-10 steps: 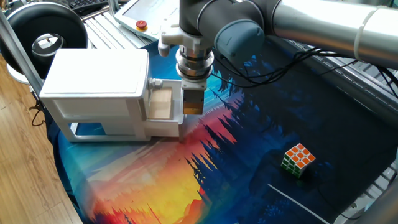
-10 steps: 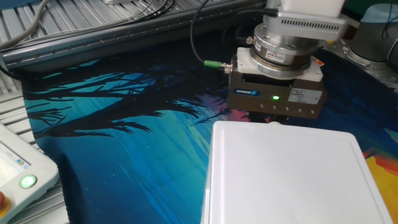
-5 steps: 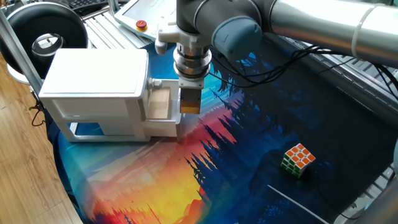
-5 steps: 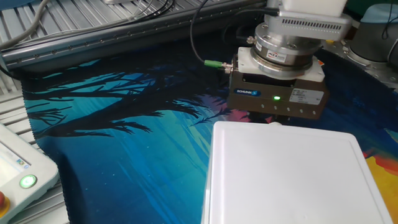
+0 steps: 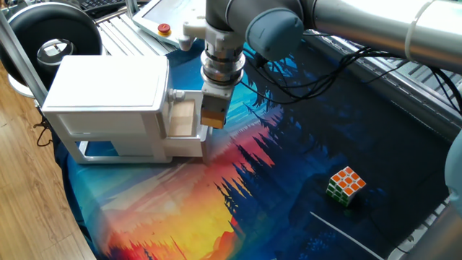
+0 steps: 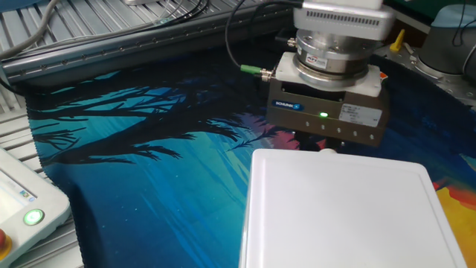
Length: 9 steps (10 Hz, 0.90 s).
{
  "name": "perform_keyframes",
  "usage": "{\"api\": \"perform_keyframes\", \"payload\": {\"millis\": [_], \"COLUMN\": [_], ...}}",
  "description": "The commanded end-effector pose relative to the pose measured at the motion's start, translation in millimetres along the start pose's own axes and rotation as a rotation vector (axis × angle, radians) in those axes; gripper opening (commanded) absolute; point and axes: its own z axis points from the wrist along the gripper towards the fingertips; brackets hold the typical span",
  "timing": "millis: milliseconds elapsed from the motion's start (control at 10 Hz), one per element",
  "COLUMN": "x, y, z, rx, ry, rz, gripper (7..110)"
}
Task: Grasp the handle and close the drawer
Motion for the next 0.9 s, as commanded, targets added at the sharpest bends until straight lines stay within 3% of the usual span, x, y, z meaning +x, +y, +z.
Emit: {"api": "perform_keyframes", "payload": {"millis": [0, 100, 400, 600, 800], "x": [-8.3, -8.9, -4.5, -13.3, -22.7], "y": [-2.6, -6.6, -22.0, -10.1, -3.4], "z": [1.0, 3.9, 7.9, 5.3, 8.2], "rx": [-0.003, 0.021, 0.138, 0.128, 0.091], "ry": [-0.03, -0.03, 0.02, 0.026, -0.028], "rz": [0.055, 0.028, -0.236, -0.291, -0.303], "gripper": [7, 7, 7, 7, 7]}}
